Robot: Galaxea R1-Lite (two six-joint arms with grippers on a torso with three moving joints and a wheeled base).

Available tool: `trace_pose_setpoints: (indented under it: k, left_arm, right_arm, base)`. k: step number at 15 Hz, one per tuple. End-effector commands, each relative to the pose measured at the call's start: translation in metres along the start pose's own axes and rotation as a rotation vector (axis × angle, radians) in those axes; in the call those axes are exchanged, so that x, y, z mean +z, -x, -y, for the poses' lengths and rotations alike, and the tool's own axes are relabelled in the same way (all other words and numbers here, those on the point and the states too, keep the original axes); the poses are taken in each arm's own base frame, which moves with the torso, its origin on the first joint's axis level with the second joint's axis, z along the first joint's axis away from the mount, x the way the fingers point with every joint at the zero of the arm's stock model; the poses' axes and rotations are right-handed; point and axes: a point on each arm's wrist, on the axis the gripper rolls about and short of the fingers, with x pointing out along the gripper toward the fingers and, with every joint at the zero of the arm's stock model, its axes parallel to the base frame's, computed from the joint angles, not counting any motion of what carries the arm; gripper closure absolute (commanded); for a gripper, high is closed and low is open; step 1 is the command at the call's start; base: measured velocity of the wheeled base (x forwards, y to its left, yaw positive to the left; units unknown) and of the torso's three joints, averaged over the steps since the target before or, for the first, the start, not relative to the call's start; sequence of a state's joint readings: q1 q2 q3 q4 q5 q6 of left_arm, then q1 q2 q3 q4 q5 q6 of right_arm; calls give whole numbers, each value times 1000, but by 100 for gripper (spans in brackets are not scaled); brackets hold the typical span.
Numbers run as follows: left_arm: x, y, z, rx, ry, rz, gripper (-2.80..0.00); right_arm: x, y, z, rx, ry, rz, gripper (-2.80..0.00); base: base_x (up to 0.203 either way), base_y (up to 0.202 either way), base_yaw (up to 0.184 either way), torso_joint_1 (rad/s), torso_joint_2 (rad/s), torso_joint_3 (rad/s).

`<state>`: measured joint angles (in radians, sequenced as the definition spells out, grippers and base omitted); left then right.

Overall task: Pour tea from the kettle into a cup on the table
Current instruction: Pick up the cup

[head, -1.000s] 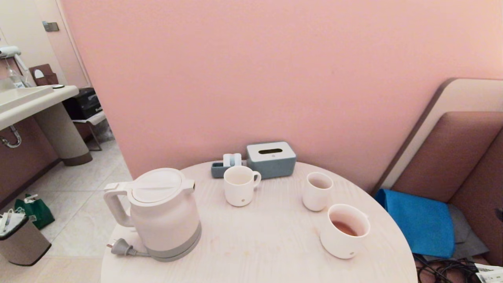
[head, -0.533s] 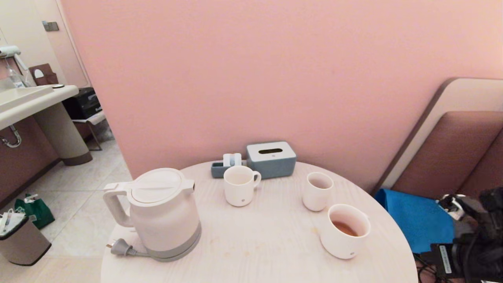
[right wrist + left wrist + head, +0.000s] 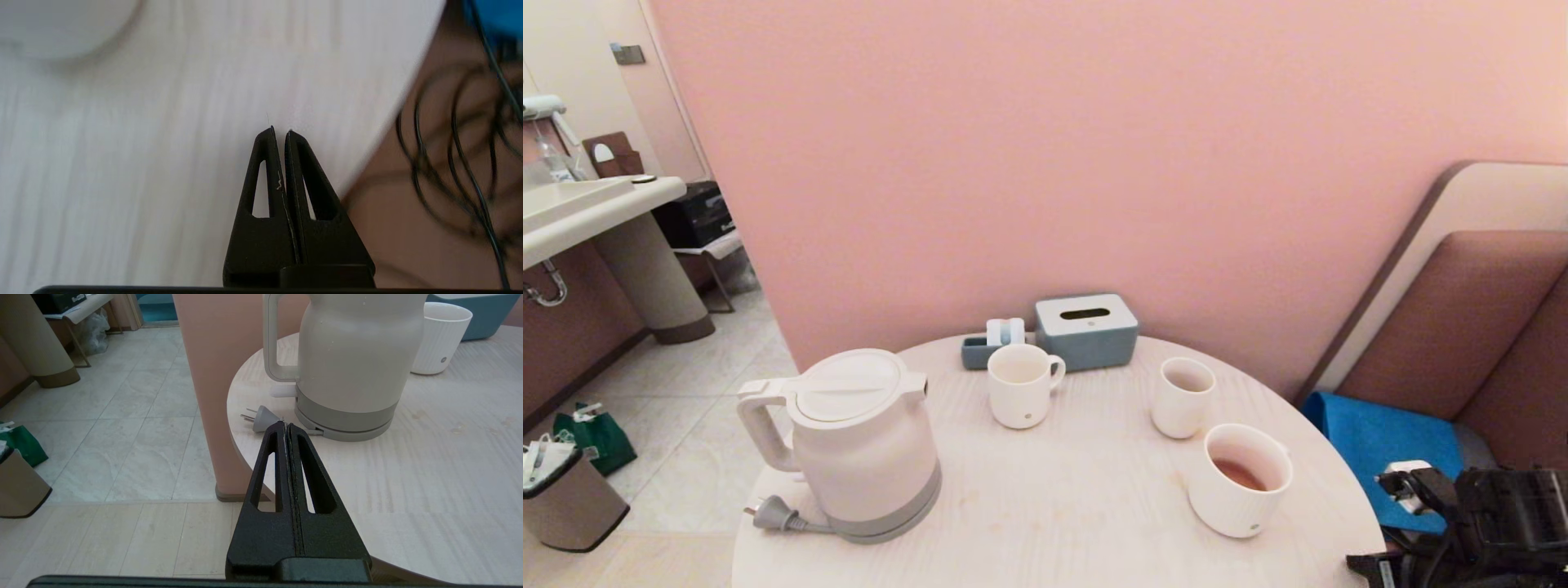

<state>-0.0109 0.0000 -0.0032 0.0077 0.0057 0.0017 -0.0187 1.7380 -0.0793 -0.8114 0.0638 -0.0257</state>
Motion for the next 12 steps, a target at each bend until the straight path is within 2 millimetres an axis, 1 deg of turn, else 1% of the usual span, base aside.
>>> trace_pose_setpoints:
  k: [1,2,3,4,6,7,12]
  left_arm:
    - [0,0,0,1,0,-2,0]
    - [0,0,0,1,0,-2,0]
    - [0,0,0,1,0,-2,0]
    - [0,0,0,1,0,-2,0]
    - [0,0,0,1,0,-2,0]
    - [0,0,0,1,0,-2,0]
    - [0,0,0,1,0,-2,0]
  right_arm:
    - [3,-23,3,0,4,113,0]
    - [5,-26,4,1,6,152,0]
    - [4,-25,4,4,5,152,0]
    - [5,-20,4,11,6,168,0]
    - [13,-4,3,31,16,246,0]
    - [13,-1,2,50,20,258,0]
    - [9,5,-1,62,28,222,0]
  base:
    - [0,0,0,0,0,0]
    - [0,0,0,0,0,0]
    - [0,0,0,0,0,0]
    - [0,0,0,0,0,0]
    - [0,0,0,0,0,0]
    - [0,0,0,0,0,0]
    - [0,0,0,0,0,0]
